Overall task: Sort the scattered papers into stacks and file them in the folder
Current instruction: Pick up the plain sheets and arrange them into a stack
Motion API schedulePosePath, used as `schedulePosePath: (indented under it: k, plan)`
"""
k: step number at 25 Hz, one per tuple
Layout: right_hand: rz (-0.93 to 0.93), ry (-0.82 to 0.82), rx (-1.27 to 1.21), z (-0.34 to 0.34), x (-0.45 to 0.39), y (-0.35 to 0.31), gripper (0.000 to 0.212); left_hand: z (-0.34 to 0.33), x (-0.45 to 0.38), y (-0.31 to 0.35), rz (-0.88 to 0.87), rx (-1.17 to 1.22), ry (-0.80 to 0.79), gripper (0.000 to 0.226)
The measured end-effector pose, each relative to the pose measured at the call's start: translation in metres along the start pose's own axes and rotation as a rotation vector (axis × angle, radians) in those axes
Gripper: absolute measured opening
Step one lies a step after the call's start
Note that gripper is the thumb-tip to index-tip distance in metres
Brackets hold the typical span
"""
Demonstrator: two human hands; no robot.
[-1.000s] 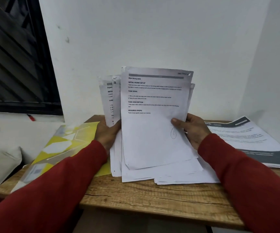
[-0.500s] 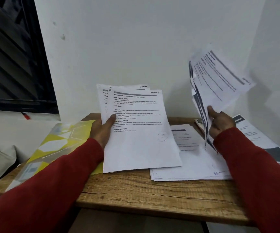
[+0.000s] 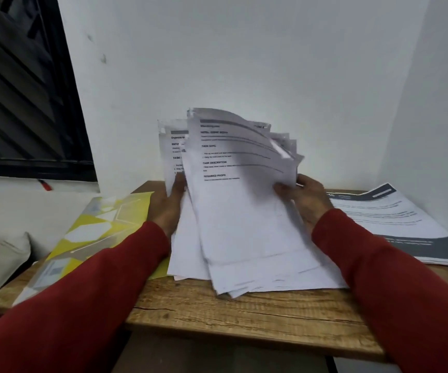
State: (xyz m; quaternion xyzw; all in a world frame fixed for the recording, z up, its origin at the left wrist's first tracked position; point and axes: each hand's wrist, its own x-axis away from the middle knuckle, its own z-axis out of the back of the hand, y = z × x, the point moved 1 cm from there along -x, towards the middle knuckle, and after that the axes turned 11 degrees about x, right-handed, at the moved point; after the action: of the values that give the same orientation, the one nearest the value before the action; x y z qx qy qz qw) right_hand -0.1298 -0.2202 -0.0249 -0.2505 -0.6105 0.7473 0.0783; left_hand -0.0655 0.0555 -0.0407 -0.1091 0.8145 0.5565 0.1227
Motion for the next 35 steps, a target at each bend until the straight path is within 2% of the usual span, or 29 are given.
schedulePosePath:
  k: [2, 3, 5, 7, 9, 11, 13, 15, 17, 19, 22, 25, 27, 30, 31, 33, 35]
  plan:
    - [0.054, 0.209, 0.061, 0.018, -0.008, -0.004, 0.017, -0.001, 0.002, 0.004, -0.002, 0.033, 0.006, 0.029]
    - [0.054, 0.282, -0.002, 0.03, -0.01, -0.007, 0.015, 0.0, 0.001, 0.004, -0.007, 0.031, 0.0, 0.028]
    - [-0.004, 0.331, -0.251, 0.054, -0.017, -0.002, 0.013, 0.0, 0.001, 0.003, 0.005, 0.011, -0.01, 0.026]
    - [-0.09, 0.337, -0.378, 0.075, -0.027, 0.008, 0.014, 0.0, 0.001, 0.001, 0.04, -0.017, -0.021, 0.023]
    - [-0.221, 0.28, -0.415, 0.082, -0.03, 0.017, 0.02, 0.0, 0.001, 0.001, 0.086, -0.026, -0.035, 0.022]
    - [-0.325, 0.201, -0.401, 0.08, -0.031, 0.02, 0.016, 0.001, -0.001, -0.001, 0.12, -0.026, -0.042, 0.021]
    - [-0.345, 0.127, -0.432, 0.072, -0.031, 0.015, 0.028, 0.002, -0.004, -0.002, 0.146, -0.035, -0.048, 0.02]
    - [-0.358, 0.059, -0.47, 0.064, -0.028, 0.005, 0.03, 0.001, -0.003, -0.002, 0.16, -0.058, -0.067, 0.021]
    - [-0.282, 0.021, -0.499, 0.052, -0.02, -0.003, 0.022, 0.002, -0.005, -0.005, 0.173, -0.075, -0.086, 0.021]
    - [-0.148, 0.044, -0.397, 0.033, -0.01, -0.007, 0.007, 0.002, -0.006, -0.004, 0.204, -0.046, -0.127, 0.019]
    - [-0.055, 0.011, -0.113, 0.0, 0.004, -0.004, 0.022, -0.004, -0.005, 0.001, 0.249, -0.006, -0.184, 0.028]
    - [-0.022, -0.016, 0.12, -0.014, 0.009, 0.001, 0.035, -0.007, 0.002, 0.011, 0.33, 0.043, -0.228, 0.052]
    - [0.01, -0.038, 0.137, -0.017, 0.014, 0.0, 0.042, -0.009, 0.006, 0.015, 0.378, 0.147, -0.26, 0.055]
    - [0.037, -0.034, 0.123, -0.018, 0.017, -0.002, 0.05, -0.011, 0.012, 0.015, 0.353, 0.12, -0.315, 0.033]
    - [0.033, -0.023, 0.118, -0.017, 0.016, -0.002, 0.053, -0.009, 0.014, 0.012, 0.382, 0.123, -0.325, 0.032]
    - [-0.033, -0.015, 0.098, -0.016, 0.014, -0.002, 0.063, -0.007, 0.015, 0.011, 0.4, 0.142, -0.323, 0.035]
    - [-0.146, -0.083, 0.039, -0.015, 0.014, -0.002, 0.07, -0.003, 0.011, 0.01, 0.367, 0.152, -0.297, 0.038]
